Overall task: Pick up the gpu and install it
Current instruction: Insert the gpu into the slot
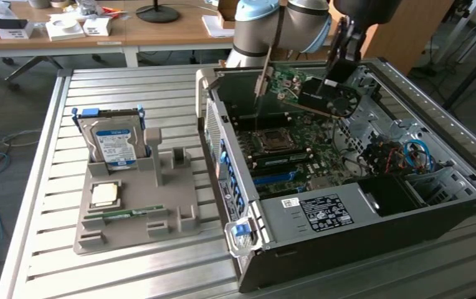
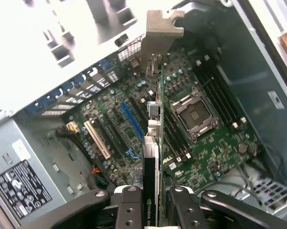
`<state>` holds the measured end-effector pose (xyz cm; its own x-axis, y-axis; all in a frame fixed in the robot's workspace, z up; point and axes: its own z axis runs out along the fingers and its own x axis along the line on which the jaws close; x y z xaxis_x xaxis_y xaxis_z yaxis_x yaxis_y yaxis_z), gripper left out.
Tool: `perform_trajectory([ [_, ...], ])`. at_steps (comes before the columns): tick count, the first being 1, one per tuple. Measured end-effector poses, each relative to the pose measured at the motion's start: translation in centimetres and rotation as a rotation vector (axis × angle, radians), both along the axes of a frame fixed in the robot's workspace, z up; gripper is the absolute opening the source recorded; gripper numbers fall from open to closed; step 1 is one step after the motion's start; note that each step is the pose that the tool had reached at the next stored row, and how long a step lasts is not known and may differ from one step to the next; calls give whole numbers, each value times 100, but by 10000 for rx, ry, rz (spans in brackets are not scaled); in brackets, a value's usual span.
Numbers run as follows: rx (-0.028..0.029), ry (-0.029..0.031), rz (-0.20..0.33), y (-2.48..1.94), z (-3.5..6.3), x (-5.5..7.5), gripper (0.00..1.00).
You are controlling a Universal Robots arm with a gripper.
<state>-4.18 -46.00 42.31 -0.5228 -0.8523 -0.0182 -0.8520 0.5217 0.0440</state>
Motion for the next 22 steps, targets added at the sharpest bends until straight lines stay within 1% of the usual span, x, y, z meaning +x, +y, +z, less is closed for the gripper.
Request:
perform_trajectory([
  [16, 0, 0, 2900, 0, -85, 0, 26],
  [22, 0, 0, 3723, 0, -111, 14, 26],
])
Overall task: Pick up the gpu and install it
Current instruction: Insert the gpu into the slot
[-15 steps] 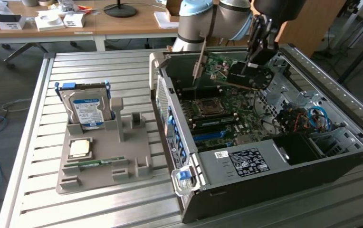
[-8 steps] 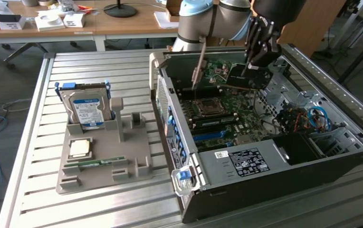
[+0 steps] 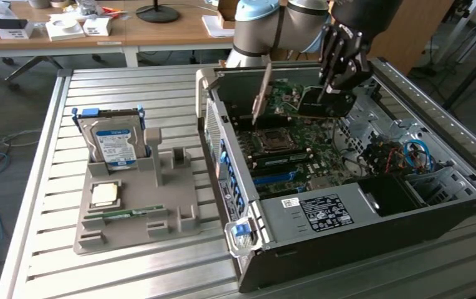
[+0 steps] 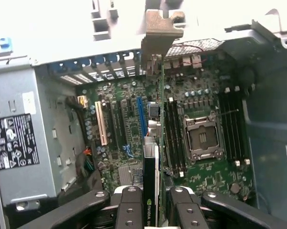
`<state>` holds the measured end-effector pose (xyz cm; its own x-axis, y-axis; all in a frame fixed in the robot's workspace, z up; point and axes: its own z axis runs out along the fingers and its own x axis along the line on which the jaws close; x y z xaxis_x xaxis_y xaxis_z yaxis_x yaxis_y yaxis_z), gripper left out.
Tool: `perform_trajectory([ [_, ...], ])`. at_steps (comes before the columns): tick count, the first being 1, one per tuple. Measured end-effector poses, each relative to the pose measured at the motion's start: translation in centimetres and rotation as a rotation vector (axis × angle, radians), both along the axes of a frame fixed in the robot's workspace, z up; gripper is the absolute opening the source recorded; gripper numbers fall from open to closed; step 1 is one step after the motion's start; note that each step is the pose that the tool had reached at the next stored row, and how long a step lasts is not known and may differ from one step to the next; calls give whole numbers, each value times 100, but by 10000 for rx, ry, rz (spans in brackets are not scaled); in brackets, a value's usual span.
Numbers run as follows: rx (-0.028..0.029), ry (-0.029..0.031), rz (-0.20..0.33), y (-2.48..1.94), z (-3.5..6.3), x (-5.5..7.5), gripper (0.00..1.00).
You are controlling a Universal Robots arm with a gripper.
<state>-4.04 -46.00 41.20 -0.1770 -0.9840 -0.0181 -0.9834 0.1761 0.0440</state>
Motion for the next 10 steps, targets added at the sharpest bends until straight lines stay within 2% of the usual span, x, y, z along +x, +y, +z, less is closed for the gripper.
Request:
perform_trajectory([
  [10, -1, -1, 1303, 0, -29, 15, 26],
])
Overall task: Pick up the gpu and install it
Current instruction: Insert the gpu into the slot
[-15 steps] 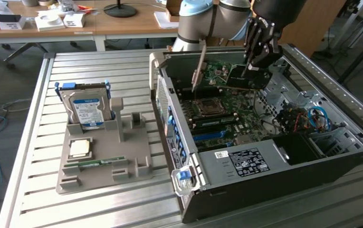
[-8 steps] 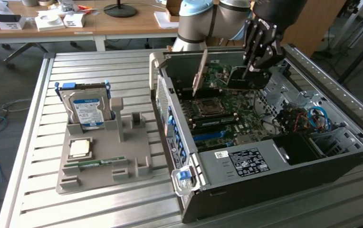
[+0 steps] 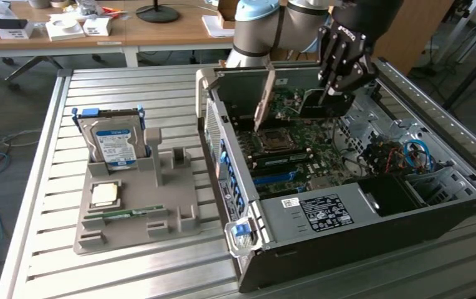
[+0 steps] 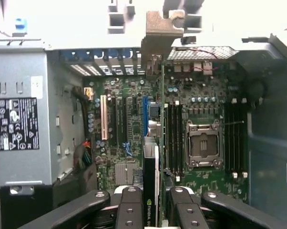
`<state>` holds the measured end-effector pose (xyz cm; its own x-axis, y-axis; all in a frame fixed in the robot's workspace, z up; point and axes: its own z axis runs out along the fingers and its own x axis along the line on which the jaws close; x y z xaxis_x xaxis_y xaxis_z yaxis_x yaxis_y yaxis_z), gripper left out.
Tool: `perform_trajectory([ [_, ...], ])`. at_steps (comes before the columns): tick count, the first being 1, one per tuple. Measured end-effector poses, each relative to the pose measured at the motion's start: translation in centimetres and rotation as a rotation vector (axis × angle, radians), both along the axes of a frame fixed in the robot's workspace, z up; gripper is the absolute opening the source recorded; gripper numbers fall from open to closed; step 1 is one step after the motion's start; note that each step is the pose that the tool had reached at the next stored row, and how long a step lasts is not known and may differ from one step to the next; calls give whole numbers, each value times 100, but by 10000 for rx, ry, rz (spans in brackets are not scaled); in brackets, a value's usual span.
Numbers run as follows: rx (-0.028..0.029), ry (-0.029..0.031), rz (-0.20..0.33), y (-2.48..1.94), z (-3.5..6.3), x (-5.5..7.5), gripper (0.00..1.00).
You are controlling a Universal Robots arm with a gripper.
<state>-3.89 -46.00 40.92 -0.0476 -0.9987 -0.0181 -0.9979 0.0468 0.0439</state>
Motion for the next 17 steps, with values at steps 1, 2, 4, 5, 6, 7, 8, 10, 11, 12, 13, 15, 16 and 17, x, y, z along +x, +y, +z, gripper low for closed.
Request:
perform_trajectory([
  [1, 0, -2, 128, 0, -6, 0, 26],
  [2, 1, -5, 253, 0, -12, 0, 26],
  [4, 1, -17, 521, 0, -26, 1, 26],
  [5, 1, -25, 644, 0, -33, 1, 26],
  [6, 1, -32, 753, 0, -40, 0, 26],
  [7, 1, -34, 799, 0, -45, 0, 26],
  [8, 0, -34, 805, 0, -45, 0, 26],
  [10, -2, -34, 806, 0, -45, 0, 26],
  [11, -1, -34, 807, 0, -45, 0, 26],
  [12, 1, -34, 807, 0, -48, 0, 26],
  [13, 6, -37, 807, 0, -58, 0, 26],
  [15, 2, -35, 805, 0, -84, 1, 26],
  [16, 1, -34, 806, 0, -94, 5, 26],
  [17, 1, -34, 807, 0, -104, 15, 26],
])
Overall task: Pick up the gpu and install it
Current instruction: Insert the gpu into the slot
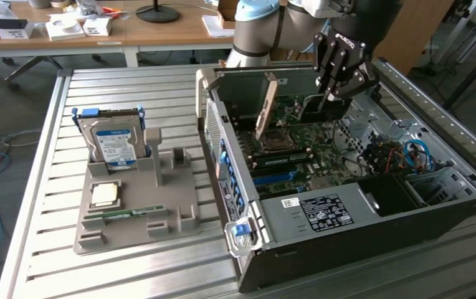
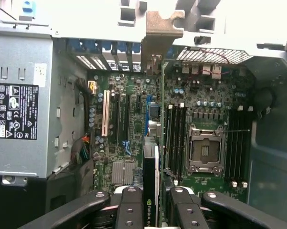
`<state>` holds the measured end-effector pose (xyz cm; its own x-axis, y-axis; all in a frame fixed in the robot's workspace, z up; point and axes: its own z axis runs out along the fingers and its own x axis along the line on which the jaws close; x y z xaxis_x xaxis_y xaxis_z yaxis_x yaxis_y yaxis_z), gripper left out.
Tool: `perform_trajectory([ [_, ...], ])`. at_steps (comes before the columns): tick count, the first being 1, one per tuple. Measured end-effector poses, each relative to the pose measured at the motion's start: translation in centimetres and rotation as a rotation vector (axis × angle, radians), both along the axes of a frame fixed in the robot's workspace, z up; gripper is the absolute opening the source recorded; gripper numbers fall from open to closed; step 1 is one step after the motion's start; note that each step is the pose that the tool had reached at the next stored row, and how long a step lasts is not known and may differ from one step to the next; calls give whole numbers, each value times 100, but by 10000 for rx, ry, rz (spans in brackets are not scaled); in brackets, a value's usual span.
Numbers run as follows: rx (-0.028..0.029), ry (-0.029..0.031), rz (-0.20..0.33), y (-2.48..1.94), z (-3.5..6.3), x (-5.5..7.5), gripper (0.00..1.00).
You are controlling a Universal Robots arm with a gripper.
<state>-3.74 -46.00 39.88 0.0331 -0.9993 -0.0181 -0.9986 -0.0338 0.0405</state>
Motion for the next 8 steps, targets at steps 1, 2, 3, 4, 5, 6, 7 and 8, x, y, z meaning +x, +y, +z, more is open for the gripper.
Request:
perform_trajectory([
  [1, 1, 0, -1, 0, -8, 14, 26],
  [2, 1, 0, -1, 0, -14, 31, 26],
  [3, 2, 0, -2, 0, -20, 51, 26],
  [4, 3, 0, -1, 0, -26, 66, 26],
  [5, 4, -1, 0, -1, -31, 73, 26],
  [6, 5, -1, -1, -1, -43, 75, 26],
  [7, 6, -2, -1, -1, -61, 75, 26],
  [8, 4, -2, -1, 0, -78, 75, 26],
])
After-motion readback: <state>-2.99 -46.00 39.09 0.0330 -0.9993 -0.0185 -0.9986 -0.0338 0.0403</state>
